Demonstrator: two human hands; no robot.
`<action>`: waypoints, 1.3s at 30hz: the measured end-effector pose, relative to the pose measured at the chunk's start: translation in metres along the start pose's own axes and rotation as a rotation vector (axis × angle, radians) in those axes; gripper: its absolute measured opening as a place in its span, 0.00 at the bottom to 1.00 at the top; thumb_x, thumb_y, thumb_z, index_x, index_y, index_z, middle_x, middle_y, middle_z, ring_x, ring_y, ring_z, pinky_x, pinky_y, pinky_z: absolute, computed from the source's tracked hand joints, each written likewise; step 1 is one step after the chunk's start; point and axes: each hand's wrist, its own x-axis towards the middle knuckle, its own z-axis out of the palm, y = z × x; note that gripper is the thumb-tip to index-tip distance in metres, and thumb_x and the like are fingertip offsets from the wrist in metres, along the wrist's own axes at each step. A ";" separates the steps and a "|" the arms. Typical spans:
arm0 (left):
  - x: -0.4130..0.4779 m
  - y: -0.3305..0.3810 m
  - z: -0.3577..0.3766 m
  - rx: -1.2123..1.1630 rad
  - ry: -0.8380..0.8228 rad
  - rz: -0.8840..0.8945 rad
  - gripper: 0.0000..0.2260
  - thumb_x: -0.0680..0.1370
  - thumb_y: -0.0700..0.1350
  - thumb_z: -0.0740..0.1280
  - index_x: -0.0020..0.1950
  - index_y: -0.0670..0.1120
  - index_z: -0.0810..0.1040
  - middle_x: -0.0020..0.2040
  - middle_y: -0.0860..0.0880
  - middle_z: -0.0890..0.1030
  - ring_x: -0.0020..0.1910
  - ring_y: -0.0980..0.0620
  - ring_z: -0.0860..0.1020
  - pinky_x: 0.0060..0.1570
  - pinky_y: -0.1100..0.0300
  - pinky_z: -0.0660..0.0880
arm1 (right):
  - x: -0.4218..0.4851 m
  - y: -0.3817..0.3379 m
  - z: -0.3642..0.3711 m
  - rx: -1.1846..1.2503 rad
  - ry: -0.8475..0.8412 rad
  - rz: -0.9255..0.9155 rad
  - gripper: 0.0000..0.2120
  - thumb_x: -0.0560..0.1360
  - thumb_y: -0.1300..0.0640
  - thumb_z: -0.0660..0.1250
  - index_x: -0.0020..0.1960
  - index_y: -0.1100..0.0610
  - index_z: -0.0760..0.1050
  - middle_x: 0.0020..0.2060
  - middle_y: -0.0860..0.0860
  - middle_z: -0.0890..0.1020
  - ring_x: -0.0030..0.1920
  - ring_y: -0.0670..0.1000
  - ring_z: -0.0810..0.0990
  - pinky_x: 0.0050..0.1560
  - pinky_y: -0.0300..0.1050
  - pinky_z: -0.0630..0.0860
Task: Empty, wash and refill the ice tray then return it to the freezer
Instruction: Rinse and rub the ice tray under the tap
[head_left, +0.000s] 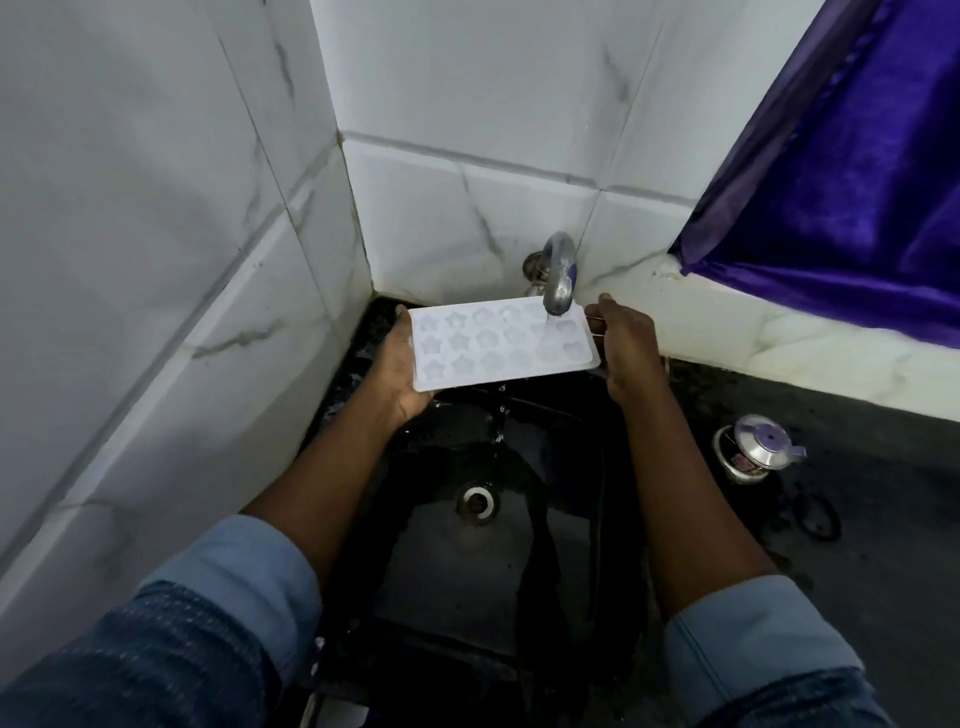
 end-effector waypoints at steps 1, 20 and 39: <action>-0.003 0.002 -0.005 -0.006 0.009 0.004 0.34 0.85 0.68 0.49 0.68 0.44 0.80 0.64 0.41 0.84 0.57 0.41 0.86 0.57 0.43 0.80 | -0.003 0.000 0.004 0.009 -0.015 0.005 0.15 0.82 0.49 0.65 0.47 0.57 0.85 0.45 0.56 0.89 0.48 0.61 0.87 0.47 0.53 0.82; -0.023 -0.030 -0.040 -0.030 0.054 -0.017 0.33 0.85 0.67 0.51 0.69 0.42 0.79 0.63 0.40 0.85 0.57 0.41 0.86 0.55 0.44 0.80 | -0.004 0.034 -0.003 -0.069 -0.100 0.131 0.14 0.80 0.53 0.65 0.51 0.63 0.83 0.34 0.55 0.84 0.33 0.56 0.76 0.33 0.45 0.69; -0.008 -0.078 0.083 -0.033 -0.025 -0.148 0.35 0.85 0.68 0.50 0.67 0.42 0.81 0.64 0.37 0.84 0.60 0.36 0.84 0.62 0.41 0.79 | 0.003 0.032 -0.114 0.050 0.122 0.052 0.12 0.80 0.60 0.65 0.52 0.64 0.86 0.50 0.59 0.88 0.52 0.61 0.86 0.48 0.50 0.80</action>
